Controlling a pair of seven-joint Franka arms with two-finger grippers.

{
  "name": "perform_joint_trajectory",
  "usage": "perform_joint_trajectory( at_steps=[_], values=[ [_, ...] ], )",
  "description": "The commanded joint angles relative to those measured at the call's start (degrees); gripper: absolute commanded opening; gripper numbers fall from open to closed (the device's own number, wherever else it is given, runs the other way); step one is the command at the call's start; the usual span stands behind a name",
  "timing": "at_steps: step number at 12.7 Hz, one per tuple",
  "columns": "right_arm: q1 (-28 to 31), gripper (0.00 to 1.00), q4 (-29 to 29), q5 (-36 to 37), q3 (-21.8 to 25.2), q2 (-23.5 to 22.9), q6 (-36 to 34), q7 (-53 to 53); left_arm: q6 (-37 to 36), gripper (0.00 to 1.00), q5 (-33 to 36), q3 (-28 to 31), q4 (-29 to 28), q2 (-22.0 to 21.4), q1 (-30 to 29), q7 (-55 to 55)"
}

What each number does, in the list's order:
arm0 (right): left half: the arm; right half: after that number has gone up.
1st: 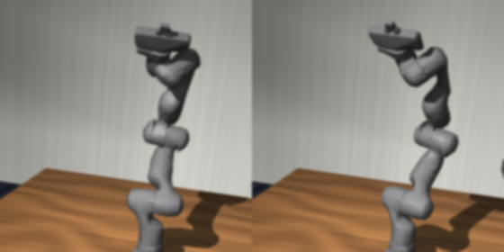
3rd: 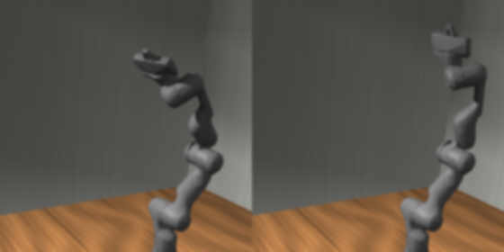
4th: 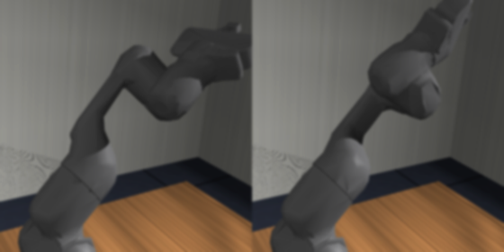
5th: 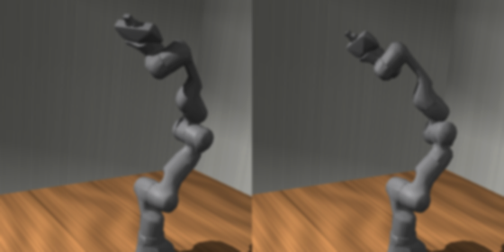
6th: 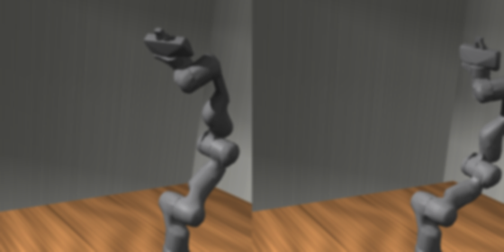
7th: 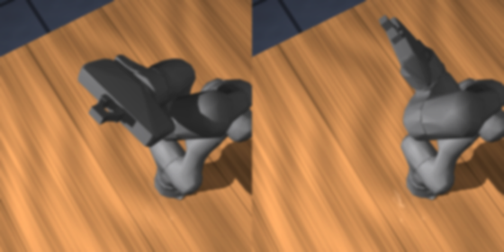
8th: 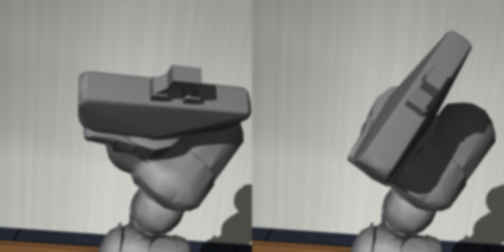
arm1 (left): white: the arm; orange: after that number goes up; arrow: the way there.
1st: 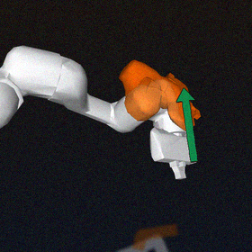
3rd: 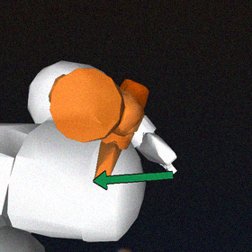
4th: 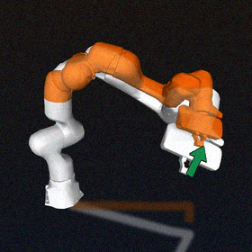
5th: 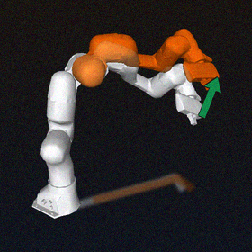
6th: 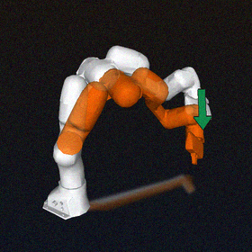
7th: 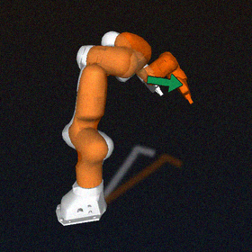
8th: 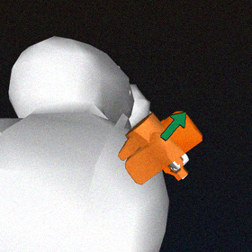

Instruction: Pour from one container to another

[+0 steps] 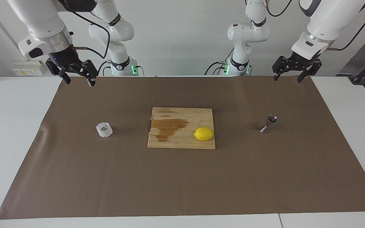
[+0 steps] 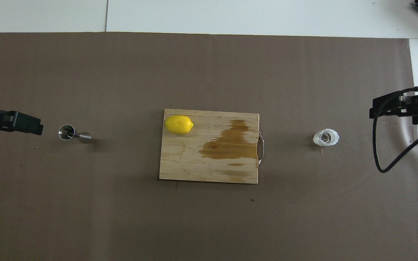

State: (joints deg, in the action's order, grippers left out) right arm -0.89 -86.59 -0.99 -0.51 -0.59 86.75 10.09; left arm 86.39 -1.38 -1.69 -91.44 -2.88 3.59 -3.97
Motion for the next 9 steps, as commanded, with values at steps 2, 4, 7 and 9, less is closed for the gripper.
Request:
perform_joint_trajectory(
  at_steps=[2, 4, 7, 9],
  values=[
    [0.4, 1.0, -1.0, -0.2, 0.0, 0.8, 0.4, -0.9, 2.2, 1.0, -1.8, 0.2, -5.1, -1.8, 0.3, 3.8],
    [0.4, 1.0, -1.0, -0.2, 0.0, 0.9, 0.4, -0.9, 0.0, 1.0, -6.3, 0.4, -4.8, 0.8, -0.6, 8.5],
    [0.4, 1.0, -1.0, -0.2, 0.0, 0.8, 0.4, -0.9, -4.2, 1.0, -14.2, 0.2, -4.4, 6.7, -4.6, 16.8],
    [0.4, 1.0, -1.0, -0.2, 0.0, 0.8, 0.4, -0.9, -4.8, 1.0, -18.5, 0.1, -4.2, 10.2, -7.3, 19.4]
  ],
)
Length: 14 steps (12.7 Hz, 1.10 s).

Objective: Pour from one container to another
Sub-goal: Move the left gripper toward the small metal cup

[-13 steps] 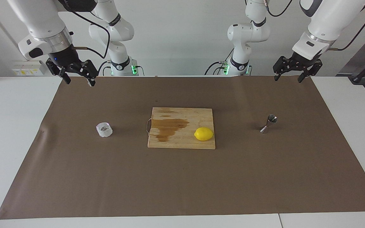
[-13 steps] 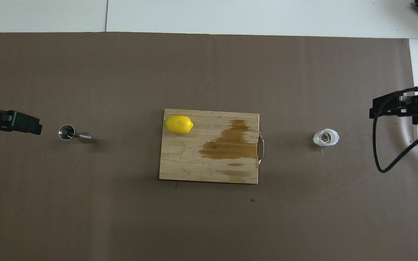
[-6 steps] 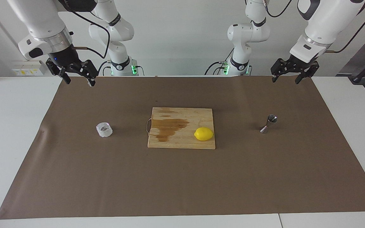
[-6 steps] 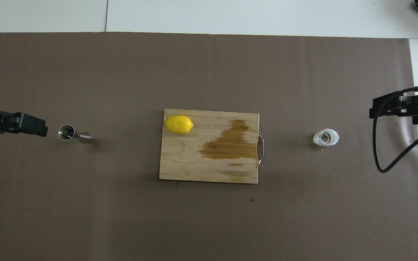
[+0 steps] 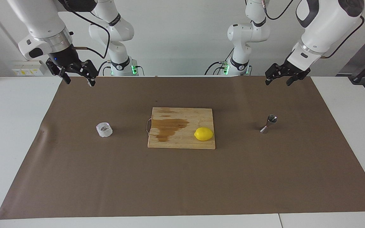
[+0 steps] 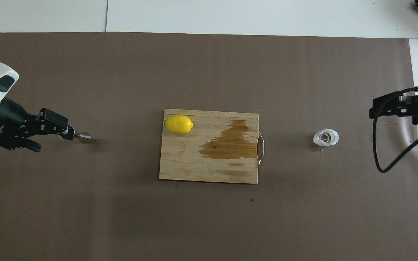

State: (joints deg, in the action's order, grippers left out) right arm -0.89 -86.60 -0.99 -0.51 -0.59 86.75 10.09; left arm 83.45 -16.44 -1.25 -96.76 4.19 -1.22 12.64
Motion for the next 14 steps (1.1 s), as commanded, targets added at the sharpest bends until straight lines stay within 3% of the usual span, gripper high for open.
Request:
perform_joint_trajectory(
  at_steps=[1, 7, 10, 14],
  values=[
    [0.4, 1.0, -1.0, -0.2, 0.0, 0.8, 0.4, -0.9, -1.9, 1.0, -5.5, -0.3, 0.6, 3.3, -3.7, 2.9],
    [0.4, 1.0, -1.0, -0.2, 0.0, 0.8, 0.4, -0.9, -12.4, 1.0, -13.8, -1.3, 3.2, 12.1, -10.8, 20.0],
    [0.4, 1.0, -1.0, -0.2, 0.0, 0.8, 0.4, -0.9, -14.8, 1.0, -16.5, -1.6, 5.3, 17.2, -12.9, 20.8],
    [0.4, 1.0, -1.0, -0.2, 0.0, 0.8, 0.4, -0.9, -13.1, 1.0, -18.7, -12.5, 9.7, 22.6, -24.2, 23.3]
  ],
)
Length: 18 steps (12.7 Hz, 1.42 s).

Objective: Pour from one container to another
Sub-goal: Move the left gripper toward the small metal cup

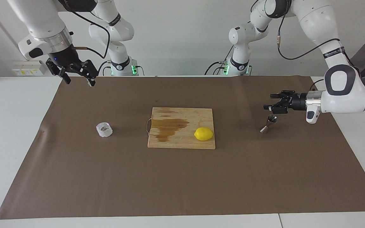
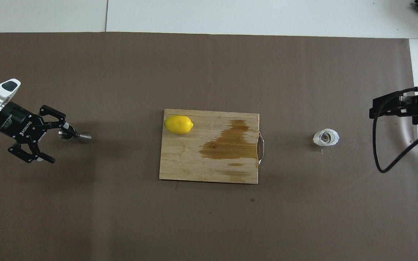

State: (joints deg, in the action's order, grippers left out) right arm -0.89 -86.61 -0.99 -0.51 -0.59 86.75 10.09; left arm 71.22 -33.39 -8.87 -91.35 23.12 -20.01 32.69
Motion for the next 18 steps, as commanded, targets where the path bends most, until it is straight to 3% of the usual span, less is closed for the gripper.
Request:
perform_joint_trajectory(
  at_steps=[1, 5, 8, 11, 14, 18],
  values=[
    [0.4, 1.0, -1.0, -0.2, 0.0, 0.8, 0.4, -0.9, -0.5, 1.0, -2.0, -7.0, 5.9, 5.2, -7.8, 6.4],
    [0.4, 1.0, -1.0, -0.2, 0.0, 0.8, 0.4, -0.9, 2.0, 1.0, -4.8, -11.5, 7.0, 8.0, -12.5, 20.2],
    [0.4, 1.0, -1.0, -0.2, 0.0, 0.8, 0.4, -0.9, 3.9, 1.0, -4.9, -12.1, 7.0, 9.3, -12.9, 20.5],
    [0.4, 1.0, -1.0, -0.2, 0.0, 0.8, 0.4, -0.9, 3.8, 1.0, -4.5, -14.4, 10.1, 14.3, -14.2, 20.2],
    [0.4, 1.0, -1.0, -0.2, 0.0, 0.8, 0.4, -0.9, 3.2, 1.0, -4.0, -16.1, 11.4, 16.2, -15.0, 20.7],
    [0.4, 1.0, -1.0, -0.2, 0.0, 0.8, 0.4, -0.9, 2.4, 1.0, 2.9, -21.4, 12.2, 19.2, -17.6, 20.5]
  ],
)
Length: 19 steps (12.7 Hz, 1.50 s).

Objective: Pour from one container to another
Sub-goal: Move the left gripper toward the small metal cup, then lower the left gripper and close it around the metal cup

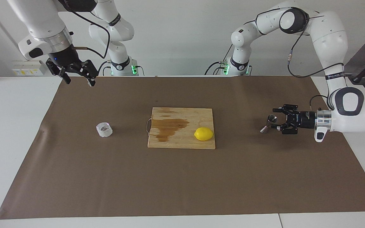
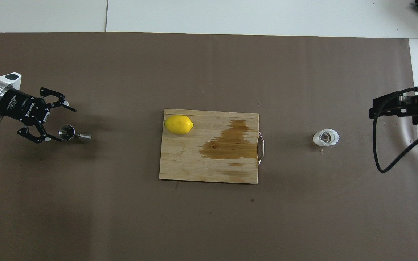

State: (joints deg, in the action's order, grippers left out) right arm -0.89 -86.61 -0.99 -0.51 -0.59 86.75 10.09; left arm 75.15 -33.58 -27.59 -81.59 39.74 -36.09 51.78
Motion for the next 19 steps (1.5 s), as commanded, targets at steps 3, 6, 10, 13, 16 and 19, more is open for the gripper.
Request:
perform_joint_trajectory(
  at_steps=[3, 6, 10, 13, 16, 19],
  values=[
    [0.4, 1.0, -1.0, -0.2, 0.0, 0.8, 0.4, -0.9, -5.7, 1.0, 6.5, -3.3, 3.7, 3.1, -2.0, 1.5],
    [0.4, 1.0, -1.0, -0.2, 0.0, 0.8, 0.4, -0.9, -5.7, 1.0, 7.5, -3.4, 3.7, 3.1, -2.0, 1.5],
    [0.4, 1.0, -1.0, -0.2, 0.0, 0.8, 0.4, -0.9, -3.3, 1.0, 8.3, -3.6, 4.9, 4.6, -2.1, 1.6],
    [0.4, 1.0, -1.0, -0.2, 0.0, 0.8, 0.4, -0.9, 0.8, 1.0, 8.5, -6.1, 4.8, 6.0, -3.9, 1.9],
    [0.4, 1.0, -1.0, -0.2, 0.0, 0.8, 0.4, -0.9, 1.2, 1.0, 8.5, -6.2, 4.8, 6.6, -4.3, 2.1],
    [0.4, 1.0, -1.0, -0.2, 0.0, 0.8, 0.4, -0.9, 0.7, 1.0, 8.5, -6.3, 4.4, 6.7, -5.0, 1.9]
  ],
)
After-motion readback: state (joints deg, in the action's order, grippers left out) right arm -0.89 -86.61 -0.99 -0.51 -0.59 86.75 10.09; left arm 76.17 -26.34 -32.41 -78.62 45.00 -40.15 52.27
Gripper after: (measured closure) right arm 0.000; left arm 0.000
